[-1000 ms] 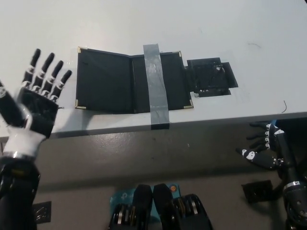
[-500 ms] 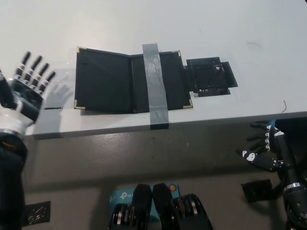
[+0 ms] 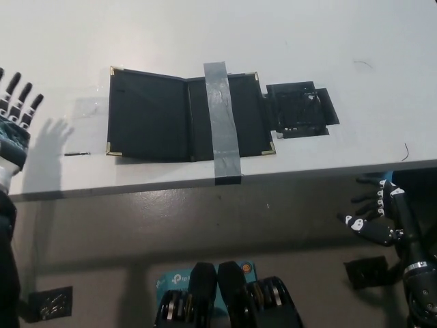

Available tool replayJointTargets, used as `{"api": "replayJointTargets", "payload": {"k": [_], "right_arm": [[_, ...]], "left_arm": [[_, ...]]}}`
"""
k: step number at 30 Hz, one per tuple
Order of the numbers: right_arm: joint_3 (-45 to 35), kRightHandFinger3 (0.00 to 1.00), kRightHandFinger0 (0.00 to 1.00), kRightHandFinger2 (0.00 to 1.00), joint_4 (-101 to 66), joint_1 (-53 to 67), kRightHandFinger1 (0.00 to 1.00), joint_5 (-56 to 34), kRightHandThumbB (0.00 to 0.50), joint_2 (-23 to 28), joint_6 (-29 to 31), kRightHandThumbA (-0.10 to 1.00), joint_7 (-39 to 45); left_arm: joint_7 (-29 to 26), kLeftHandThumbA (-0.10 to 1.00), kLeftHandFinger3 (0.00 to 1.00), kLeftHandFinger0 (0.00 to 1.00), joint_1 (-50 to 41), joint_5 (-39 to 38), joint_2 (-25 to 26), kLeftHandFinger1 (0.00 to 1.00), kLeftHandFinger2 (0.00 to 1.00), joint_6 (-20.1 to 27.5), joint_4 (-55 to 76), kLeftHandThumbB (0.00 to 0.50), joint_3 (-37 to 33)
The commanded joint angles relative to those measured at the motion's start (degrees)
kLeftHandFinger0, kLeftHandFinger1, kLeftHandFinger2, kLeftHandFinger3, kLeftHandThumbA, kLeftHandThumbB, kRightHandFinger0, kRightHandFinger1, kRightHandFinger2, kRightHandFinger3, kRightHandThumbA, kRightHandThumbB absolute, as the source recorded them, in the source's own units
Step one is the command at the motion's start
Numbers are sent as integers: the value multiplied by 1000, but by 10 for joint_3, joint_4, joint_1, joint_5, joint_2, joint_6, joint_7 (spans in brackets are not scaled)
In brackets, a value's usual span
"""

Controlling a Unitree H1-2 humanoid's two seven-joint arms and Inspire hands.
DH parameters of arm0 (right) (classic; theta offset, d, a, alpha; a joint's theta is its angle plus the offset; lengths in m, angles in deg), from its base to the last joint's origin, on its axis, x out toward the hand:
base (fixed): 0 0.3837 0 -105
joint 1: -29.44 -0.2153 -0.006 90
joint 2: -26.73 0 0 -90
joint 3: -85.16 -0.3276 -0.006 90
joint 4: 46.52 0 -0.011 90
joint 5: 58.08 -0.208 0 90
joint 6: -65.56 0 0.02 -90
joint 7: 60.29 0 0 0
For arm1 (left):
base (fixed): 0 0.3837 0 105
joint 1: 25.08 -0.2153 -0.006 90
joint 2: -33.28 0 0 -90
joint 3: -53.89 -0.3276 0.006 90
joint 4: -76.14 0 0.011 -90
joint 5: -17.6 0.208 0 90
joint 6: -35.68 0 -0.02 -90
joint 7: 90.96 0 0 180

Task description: The robot uses its left hand to push the cover of the diary kept in the middle of the desk towards the right to close it

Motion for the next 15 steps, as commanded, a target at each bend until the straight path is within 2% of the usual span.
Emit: {"api": "replayJointTargets", "payload": {"k": [1, 3, 5, 7, 9, 15], "right_arm": [[1, 703, 292, 462, -18, -11, 356, 10, 78, 7, 16, 892, -4], [0, 697, 287, 456, -16, -14, 355, 10, 92, 9, 16, 901, -3], [2, 697, 290, 460, -18, -15, 362, 11, 85, 10, 13, 911, -2], [3, 700, 291, 461, -19, -17, 363, 12, 86, 10, 9, 918, 0], [4, 719, 308, 479, -18, -20, 372, 13, 72, 10, 9, 914, 1], [5, 717, 323, 476, -14, -25, 374, 15, 86, 8, 11, 925, -1]], "left_arm": [[18, 1000, 1000, 1000, 4, 4, -6, 1000, 1000, 2, 3, 296, -14], [30, 1000, 1000, 1000, -1, 12, -15, 1000, 1000, 6, -5, 270, -30], [26, 1000, 1000, 1000, -4, 18, -24, 1000, 1000, 15, -13, 280, -36], [31, 1000, 1000, 1000, -5, 15, -34, 1000, 1000, 25, -21, 264, -39], [27, 1000, 1000, 1000, -1, 15, -54, 1000, 1000, 29, -33, 289, -44], [37, 1000, 1000, 1000, -2, 28, -68, 1000, 1000, 43, -55, 241, -60]]}}
